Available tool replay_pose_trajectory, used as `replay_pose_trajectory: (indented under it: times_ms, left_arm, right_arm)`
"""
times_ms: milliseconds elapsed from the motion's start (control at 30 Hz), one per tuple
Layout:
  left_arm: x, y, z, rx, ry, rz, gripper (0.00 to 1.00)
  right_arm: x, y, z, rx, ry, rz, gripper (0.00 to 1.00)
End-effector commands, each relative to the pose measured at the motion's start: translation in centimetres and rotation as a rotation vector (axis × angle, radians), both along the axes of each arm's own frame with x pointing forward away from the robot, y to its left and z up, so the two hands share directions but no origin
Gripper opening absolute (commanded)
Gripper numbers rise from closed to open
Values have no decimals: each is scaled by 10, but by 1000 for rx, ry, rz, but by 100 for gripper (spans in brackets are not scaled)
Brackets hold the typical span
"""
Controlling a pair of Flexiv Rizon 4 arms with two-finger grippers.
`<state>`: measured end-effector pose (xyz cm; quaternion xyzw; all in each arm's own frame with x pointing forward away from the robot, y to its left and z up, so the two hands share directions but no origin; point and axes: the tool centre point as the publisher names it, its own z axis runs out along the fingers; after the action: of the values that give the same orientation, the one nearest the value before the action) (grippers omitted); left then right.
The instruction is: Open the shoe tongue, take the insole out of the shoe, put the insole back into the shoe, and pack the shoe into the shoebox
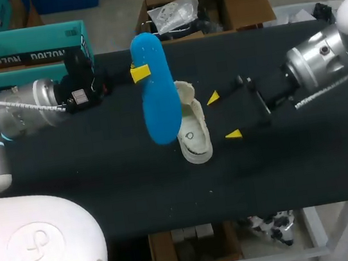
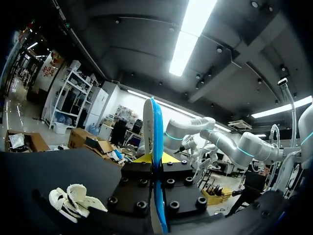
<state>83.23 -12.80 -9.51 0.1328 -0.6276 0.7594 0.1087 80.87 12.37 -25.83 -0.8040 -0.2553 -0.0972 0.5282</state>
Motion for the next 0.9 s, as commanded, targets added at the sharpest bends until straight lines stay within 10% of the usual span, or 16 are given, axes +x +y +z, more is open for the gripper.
replay_pose_trajectory:
  times_ms: [33,667,900]
  left_arm:
    - [0,-1,-1,-1,1,2,0]
    - [0,-1,-1,-1,1,2,0]
    - [5,-32,-30,18,-213,35,0]
  right_arm:
    - [0,-4,-6,101,266,-117,100]
    - [9,2,5,154,351,-106,100]
    - [11,18,2,199,446,-108,100]
